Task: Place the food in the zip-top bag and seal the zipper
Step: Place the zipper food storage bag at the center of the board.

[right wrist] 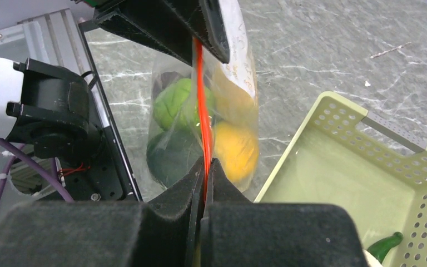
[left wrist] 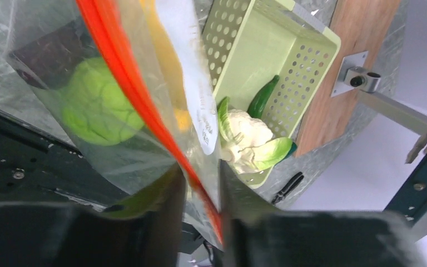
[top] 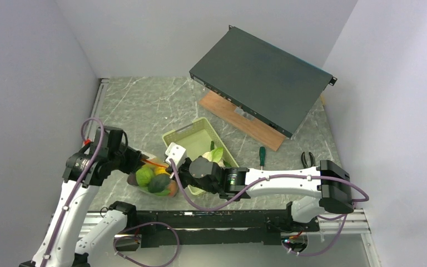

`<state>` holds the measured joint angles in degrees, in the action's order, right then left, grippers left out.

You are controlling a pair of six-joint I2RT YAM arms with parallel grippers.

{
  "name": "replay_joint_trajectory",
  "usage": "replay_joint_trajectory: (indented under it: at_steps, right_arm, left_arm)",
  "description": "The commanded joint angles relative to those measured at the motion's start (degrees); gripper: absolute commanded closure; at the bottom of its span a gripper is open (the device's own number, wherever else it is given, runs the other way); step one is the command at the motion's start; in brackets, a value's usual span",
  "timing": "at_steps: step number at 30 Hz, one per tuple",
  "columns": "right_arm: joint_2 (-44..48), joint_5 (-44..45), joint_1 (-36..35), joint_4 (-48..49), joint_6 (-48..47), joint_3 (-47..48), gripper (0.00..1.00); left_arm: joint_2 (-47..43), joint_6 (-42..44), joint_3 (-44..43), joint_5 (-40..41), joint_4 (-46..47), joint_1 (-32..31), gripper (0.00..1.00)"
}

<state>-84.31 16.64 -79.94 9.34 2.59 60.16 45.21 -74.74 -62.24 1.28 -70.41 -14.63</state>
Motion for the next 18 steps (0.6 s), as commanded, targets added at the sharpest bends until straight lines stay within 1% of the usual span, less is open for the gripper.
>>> replay_joint_trajectory:
  at_steps: [1, 2, 3, 4, 5, 7, 8, 9, 11, 14, 16, 18]
  right_arm:
    - [2.5, -2.6, 0.1, -0.3, -0.5, 1.3, 1.00]
    - [2.5, -2.9, 0.1, -1.0, -0.6, 1.4, 1.00]
    - [2.6, -2.9, 0.0, -1.9, -0.6, 1.7, 1.00]
    - [2.7, -2.4, 0.0, -2.9, -0.3, 2.0, 0.97]
    - [2.9, -2.0, 0.0, -3.9, 0.3, 2.2, 0.85]
    - [4.3, -0.7, 0.3, -5.9, 2.0, 2.1, 0.54]
    - [5.2, -0.2, 0.5, -6.5, 2.8, 1.6, 0.47]
    - [6.4, 0.0, 0.6, -7.0, 3.5, 1.0, 0.44]
    - [9.0, 0.4, 1.0, -8.1, 4.8, -0.6, 0.41]
    - [13.5, 1.9, 1.5, -10.6, 6.6, -3.2, 0.40]
    - [16.9, 2.8, 1.8, -12.3, 7.8, -5.0, 0.40]
    - [20.2, 3.6, 2.2, -13.8, 8.5, -6.5, 0.39]
  left_arm:
    - [-2.9, -4.1, 1.0, 1.4, 1.3, 0.2, 0.84]
    - [-3.3, -4.2, 1.0, 2.3, 1.4, 0.2, 0.92]
    - [-3.5, -4.3, 0.8, 3.4, 1.3, 0.2, 0.96]
    - [-3.5, -4.1, 0.4, 4.5, 1.3, 0.2, 1.00]
    - [-3.4, -3.8, -0.2, 5.8, 1.4, 0.2, 1.00]
    - [-2.6, -2.6, -1.8, 8.6, 1.5, 0.2, 1.00]
    - [-2.0, -1.7, -2.8, 10.3, 1.7, 0.2, 1.00]
    - [-1.1, -0.6, -4.1, 12.4, 1.9, 0.2, 1.00]
    - [2.1, 2.1, -7.1, 18.3, 1.6, 0.2, 1.00]
    - [7.8, 6.8, -13.0, 24.9, 1.3, 0.9, 1.00]
    - [11.8, 10.3, -16.0, 26.7, 3.2, 2.4, 1.00]
    - [15.6, 14.0, -17.8, 26.5, 7.1, 4.9, 1.00]
